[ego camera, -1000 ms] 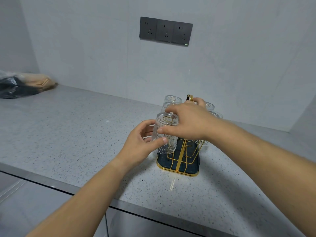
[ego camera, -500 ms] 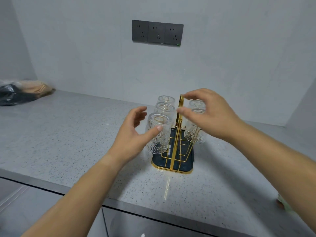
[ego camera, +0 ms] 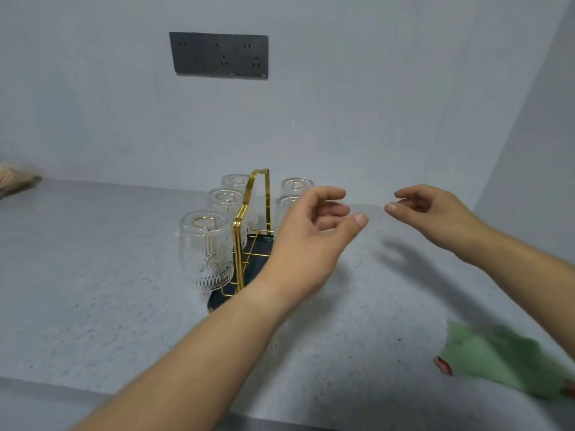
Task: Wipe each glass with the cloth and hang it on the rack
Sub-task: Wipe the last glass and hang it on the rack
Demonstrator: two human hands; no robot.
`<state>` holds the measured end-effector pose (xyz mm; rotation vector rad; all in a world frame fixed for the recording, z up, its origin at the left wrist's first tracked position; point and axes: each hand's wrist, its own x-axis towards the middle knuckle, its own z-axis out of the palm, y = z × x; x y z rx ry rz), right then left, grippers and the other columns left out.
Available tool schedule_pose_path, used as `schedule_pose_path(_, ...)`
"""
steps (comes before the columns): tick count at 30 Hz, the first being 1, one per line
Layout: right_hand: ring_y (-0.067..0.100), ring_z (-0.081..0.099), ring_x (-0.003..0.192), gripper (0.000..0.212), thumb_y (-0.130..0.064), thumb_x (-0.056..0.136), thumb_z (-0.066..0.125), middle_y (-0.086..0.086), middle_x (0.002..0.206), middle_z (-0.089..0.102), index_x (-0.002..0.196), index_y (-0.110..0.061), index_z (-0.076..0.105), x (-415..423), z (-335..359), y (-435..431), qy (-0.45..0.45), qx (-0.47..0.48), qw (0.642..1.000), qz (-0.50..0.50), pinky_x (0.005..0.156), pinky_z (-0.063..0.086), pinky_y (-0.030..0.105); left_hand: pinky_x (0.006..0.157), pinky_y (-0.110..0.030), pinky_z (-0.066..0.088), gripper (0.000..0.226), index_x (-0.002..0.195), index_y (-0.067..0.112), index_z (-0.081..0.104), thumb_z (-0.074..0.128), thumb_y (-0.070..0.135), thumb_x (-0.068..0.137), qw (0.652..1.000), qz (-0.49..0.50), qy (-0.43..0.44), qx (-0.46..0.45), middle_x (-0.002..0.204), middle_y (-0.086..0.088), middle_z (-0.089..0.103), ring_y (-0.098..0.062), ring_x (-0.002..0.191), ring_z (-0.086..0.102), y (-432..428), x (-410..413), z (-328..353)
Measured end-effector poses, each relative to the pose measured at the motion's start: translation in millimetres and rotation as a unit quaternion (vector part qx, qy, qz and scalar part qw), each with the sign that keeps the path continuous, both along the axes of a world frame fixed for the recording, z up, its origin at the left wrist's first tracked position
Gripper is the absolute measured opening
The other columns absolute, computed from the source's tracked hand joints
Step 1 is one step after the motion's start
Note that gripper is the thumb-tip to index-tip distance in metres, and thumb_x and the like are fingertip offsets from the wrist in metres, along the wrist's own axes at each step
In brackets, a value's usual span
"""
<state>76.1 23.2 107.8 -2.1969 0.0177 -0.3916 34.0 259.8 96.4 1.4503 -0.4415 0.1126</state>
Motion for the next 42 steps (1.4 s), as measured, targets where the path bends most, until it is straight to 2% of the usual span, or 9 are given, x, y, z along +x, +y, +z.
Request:
schedule_pose_path(3, 0.009, 0.067, 0.101, 0.052, -0.039, 0.084, 0.079, -0.006, 0.104, 0.071, 0.128, -0.016, 0.063, 23.6, -21.9, -20.1, 0.027, 0.030, 0.999, 0.013, 0.088, 0.048, 0.022, 0.095, -0.015, 0.050, 0.043, 0.137, 0.019, 0.053, 0.071, 0.027, 0.099, 0.996, 0.011, 0.082, 0.021, 0.139, -0.011, 0.060, -0.009, 0.114, 0.062, -40.7, 15.9, -27.3)
schedule_pose_path(8, 0.013, 0.067, 0.109, 0.061, -0.042, 0.081, 0.081, -0.007, 0.110, 0.071, 0.133, -0.017, 0.060, 74.1, -59.3, -27.3, 0.066, 0.069, 0.994, 0.055, 0.099, 0.052, 0.032, 0.126, -0.037, 0.022, 0.079, 0.165, 0.023, 0.017, 0.054, 0.055, 0.103, 0.982, 0.089, 0.152, 0.061, 0.171, 0.000, 0.022, -0.018, 0.158, 0.023, -87.9, 57.2, -61.8)
schedule_pose_path(12, 0.016, 0.067, 0.115, 0.070, -0.045, 0.081, 0.082, -0.006, 0.118, 0.070, 0.139, -0.016, 0.056, 119.3, -79.7, -25.1, 0.093, 0.079, 0.988, 0.092, 0.099, 0.054, 0.036, 0.132, -0.047, 0.006, 0.085, 0.168, 0.022, 0.004, 0.041, 0.064, 0.104, 0.969, 0.168, 0.172, 0.059, 0.177, -0.003, 0.003, -0.019, 0.163, 0.001, -110.0, 100.4, -83.4)
schedule_pose_path(20, 0.013, 0.061, 0.126, 0.080, -0.028, 0.082, 0.084, 0.004, 0.144, 0.058, 0.150, -0.014, 0.044, 179.8, -98.5, -19.0, 0.115, 0.104, 0.973, 0.173, 0.114, 0.045, 0.037, 0.132, -0.047, 0.006, 0.098, 0.167, 0.016, -0.003, 0.037, 0.073, 0.099, 0.964, 0.181, 0.176, 0.079, 0.177, -0.005, -0.005, -0.020, 0.163, -0.004, -125.4, 148.7, -101.6)
schedule_pose_path(26, 0.014, 0.071, 0.112, 0.071, -0.007, 0.079, 0.084, 0.007, 0.136, 0.066, 0.143, -0.011, 0.053, 199.3, -101.5, -6.9, 0.123, 0.166, 0.950, 0.235, 0.107, 0.051, 0.037, 0.132, -0.049, 0.012, 0.122, 0.168, 0.020, 0.000, 0.035, 0.091, 0.075, 0.963, 0.198, 0.170, 0.062, 0.177, -0.003, 0.005, -0.019, 0.163, 0.005, -123.2, 163.3, -103.2)
schedule_pose_path(30, 0.006, 0.074, 0.093, 0.042, 0.003, 0.084, 0.078, 0.000, 0.112, 0.075, 0.116, -0.020, 0.064, 205.2, -108.0, 3.1, 0.109, 0.160, 0.952, 0.237, 0.091, 0.058, 0.025, 0.132, -0.048, 0.009, 0.109, 0.167, 0.016, 0.001, 0.036, 0.081, 0.086, 0.964, 0.202, 0.160, 0.070, 0.177, -0.005, 0.006, -0.020, 0.163, 0.004, -123.7, 165.9, -103.3)
schedule_pose_path(33, -0.002, 0.071, 0.074, 0.042, 0.010, 0.084, 0.076, -0.007, 0.089, 0.073, 0.115, -0.015, 0.062, 198.8, -106.7, 5.2, 0.086, 0.148, 0.963, 0.206, 0.069, 0.055, 0.012, 0.132, -0.049, 0.007, 0.105, 0.167, 0.018, -0.002, 0.035, 0.080, 0.091, 0.966, 0.186, 0.157, 0.088, 0.177, -0.003, 0.000, -0.021, 0.163, 0.001, -125.2, 158.3, -101.9)
schedule_pose_path(38, 0.014, 0.074, 0.102, 0.046, -0.005, 0.081, 0.083, -0.002, 0.115, 0.076, 0.119, -0.024, 0.065, 158.3, -84.2, -15.5, 0.046, 0.154, 0.970, 0.181, 0.088, 0.058, 0.021, 0.131, -0.041, 0.008, 0.082, 0.167, 0.025, 0.012, 0.034, 0.070, 0.103, 0.981, 0.146, 0.109, 0.068, 0.174, 0.003, 0.012, -0.015, 0.162, 0.004, -133.5, 133.3, -94.5)
schedule_pose_path(42, 0.011, 0.075, 0.104, 0.050, -0.021, 0.080, 0.085, -0.007, 0.118, 0.076, 0.126, -0.025, 0.064, 103.5, -64.9, -43.7, 0.040, 0.156, 0.974, 0.160, 0.095, 0.055, 0.029, 0.127, -0.045, 0.025, 0.089, 0.154, 0.029, 0.039, 0.033, 0.084, 0.083, 0.991, 0.107, 0.064, 0.050, 0.159, 0.003, 0.039, -0.014, 0.153, 0.029, -131.8, 105.2, -93.6)
